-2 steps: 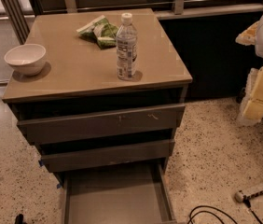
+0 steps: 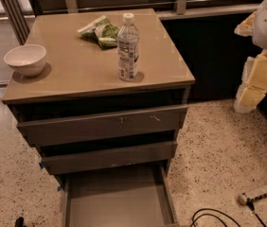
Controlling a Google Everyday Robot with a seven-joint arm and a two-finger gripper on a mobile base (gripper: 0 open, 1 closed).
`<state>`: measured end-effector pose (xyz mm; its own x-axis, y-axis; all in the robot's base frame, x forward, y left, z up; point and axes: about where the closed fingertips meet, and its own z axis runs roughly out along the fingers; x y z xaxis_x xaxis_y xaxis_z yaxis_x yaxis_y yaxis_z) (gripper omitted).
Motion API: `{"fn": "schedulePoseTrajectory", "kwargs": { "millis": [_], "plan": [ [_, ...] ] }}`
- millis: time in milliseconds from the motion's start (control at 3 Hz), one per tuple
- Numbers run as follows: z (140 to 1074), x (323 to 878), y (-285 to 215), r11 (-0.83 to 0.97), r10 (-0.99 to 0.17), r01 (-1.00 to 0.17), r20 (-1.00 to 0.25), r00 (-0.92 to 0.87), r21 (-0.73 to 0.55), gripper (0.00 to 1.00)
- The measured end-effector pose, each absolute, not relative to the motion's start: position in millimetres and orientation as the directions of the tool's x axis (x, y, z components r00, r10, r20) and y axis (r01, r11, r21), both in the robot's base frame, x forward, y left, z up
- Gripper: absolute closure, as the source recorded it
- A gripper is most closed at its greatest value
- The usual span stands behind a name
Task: Place blue plastic bottle into bottom drawer
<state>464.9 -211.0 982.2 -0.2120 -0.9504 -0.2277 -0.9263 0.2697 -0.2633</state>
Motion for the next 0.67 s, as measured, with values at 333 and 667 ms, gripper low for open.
{"fn": "schedulePoseTrajectory", "kwargs": {
  "millis": [333,667],
  "plan": [
    [994.8,519.7,-201.3,0.284,-0.934,-0.906,-0.306,-0.187,-0.313,0.00],
    [1003.7,586.4,-183.9,0.317,-0.891,-0.890,-0.424,-0.162,-0.326,0.00]
  ]
}}
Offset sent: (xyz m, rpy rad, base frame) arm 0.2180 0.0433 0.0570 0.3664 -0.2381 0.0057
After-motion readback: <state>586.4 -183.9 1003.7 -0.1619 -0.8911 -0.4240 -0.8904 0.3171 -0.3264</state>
